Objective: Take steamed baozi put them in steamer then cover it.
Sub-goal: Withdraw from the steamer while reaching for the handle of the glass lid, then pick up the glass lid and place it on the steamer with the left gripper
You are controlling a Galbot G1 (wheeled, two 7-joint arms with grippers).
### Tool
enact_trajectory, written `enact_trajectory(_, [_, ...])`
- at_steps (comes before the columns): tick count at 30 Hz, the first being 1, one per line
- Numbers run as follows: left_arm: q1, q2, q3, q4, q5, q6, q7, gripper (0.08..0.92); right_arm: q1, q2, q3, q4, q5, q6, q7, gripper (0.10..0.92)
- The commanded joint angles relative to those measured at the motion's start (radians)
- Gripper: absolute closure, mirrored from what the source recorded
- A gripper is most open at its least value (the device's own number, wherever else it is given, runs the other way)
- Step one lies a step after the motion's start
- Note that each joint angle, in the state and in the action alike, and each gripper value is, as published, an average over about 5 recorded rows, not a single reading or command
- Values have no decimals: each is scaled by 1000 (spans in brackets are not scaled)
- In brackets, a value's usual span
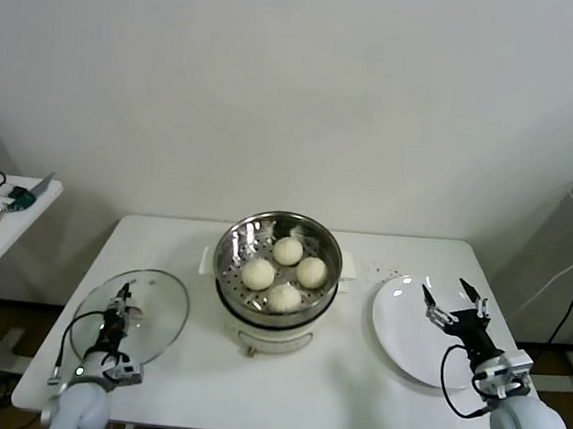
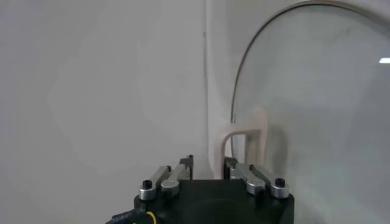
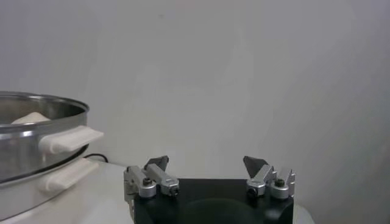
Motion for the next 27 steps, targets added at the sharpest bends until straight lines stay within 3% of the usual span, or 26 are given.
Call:
enact_trajectory(1, [-1, -2, 2, -6, 0, -3, -6, 676, 3, 4, 2, -4, -13, 4, -1, 203])
enact_trajectory(8, [45, 8, 2, -120, -8, 68, -34, 844, 8, 4, 1, -9, -16, 10, 0, 203])
enact_trajectory(18, [190, 37, -19, -346, -25, 223, -87, 853, 30, -6, -5, -28, -17, 16, -1, 203])
enact_trajectory(27, [291, 135, -8, -596, -121, 363, -96, 853, 57, -19, -31, -59, -16, 22, -4, 203])
